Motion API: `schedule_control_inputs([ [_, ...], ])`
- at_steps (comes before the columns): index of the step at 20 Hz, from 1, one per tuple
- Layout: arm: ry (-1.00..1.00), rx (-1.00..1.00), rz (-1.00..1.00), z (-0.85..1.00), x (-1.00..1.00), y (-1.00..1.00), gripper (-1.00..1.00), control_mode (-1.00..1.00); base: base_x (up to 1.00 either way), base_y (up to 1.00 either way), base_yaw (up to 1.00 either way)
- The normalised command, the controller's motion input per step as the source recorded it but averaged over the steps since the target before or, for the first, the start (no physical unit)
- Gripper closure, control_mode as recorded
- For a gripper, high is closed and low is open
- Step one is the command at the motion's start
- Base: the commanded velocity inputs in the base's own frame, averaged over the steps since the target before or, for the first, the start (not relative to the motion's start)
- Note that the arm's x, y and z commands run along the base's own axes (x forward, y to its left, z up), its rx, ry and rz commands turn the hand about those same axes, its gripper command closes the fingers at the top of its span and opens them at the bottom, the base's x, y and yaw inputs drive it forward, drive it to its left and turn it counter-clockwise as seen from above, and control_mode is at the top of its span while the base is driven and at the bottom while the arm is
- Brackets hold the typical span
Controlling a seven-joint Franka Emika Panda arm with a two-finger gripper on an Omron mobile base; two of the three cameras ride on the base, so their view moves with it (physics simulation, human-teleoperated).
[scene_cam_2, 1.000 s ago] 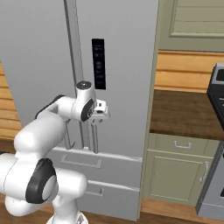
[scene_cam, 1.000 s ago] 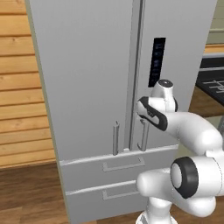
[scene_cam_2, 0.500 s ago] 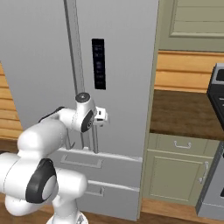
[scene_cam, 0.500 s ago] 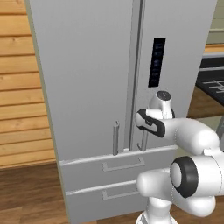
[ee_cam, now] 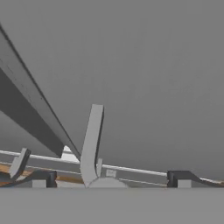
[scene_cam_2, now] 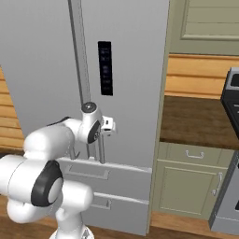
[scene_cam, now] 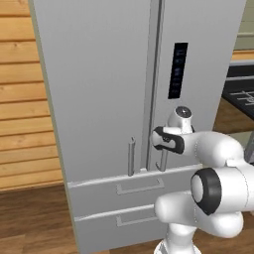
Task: Take the strawberry from the fridge and place it on top of the pancake, located on the dining counter.
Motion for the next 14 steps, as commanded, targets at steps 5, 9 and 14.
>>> schedule_control_inputs([
  [5,-0.04,0.00,0.00,-0.02,0.17,0.00,1.00,-1.00,0.00,0.00,0.00],
  [9,-0.13,0.00,0.00,-0.06,0.00,0.00,1.00,-1.00,0.00,0.00,0.00],
  [14,-0.05,0.00,0.00,-0.06,-0.08,-0.09,1.00,-1.00,0.00,0.00,0.00],
])
